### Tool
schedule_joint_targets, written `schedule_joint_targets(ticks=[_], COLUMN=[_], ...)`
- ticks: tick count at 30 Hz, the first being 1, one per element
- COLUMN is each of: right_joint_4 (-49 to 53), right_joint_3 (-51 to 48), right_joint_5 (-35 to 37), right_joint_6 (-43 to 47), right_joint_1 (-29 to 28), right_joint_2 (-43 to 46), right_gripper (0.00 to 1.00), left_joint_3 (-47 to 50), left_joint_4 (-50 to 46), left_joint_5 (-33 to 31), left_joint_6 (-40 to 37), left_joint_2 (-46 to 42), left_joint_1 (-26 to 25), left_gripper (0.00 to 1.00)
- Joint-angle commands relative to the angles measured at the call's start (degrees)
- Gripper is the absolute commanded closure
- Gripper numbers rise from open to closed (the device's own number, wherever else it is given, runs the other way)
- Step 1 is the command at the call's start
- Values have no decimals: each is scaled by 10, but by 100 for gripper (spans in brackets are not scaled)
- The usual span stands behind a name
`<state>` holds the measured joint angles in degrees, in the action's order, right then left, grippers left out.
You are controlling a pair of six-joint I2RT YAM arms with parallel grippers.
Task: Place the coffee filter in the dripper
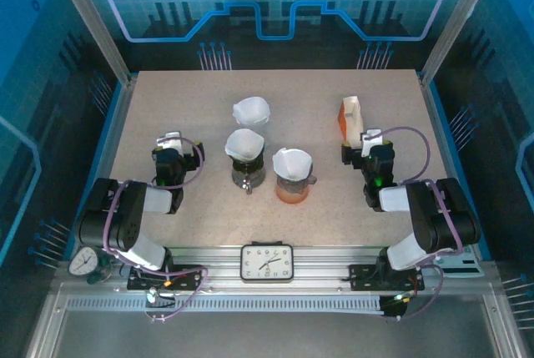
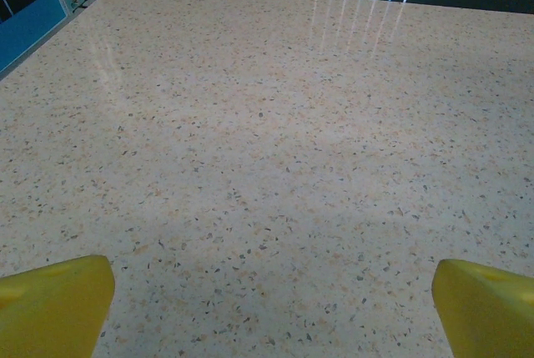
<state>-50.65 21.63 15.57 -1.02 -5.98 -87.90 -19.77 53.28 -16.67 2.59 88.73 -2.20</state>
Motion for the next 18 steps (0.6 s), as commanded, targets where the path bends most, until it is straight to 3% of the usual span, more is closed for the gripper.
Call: schedule_joint_targets(ticks=[1,18], right_joint_4=[-25,-22], right_joint_3=[0,2], right_joint_5=[2,-7], right_joint_6=[2,0], right_joint_1=[1,4], right_joint_2=[-4,-3], right_gripper=[0,0], left_joint_3=[-10,-10], left_joint_4=[19,19], left_joint_5=[8,8], left_joint_6=[-7,-7], left_joint_2=[2,2], left_joint_1=[2,2], left_gripper=[1,1])
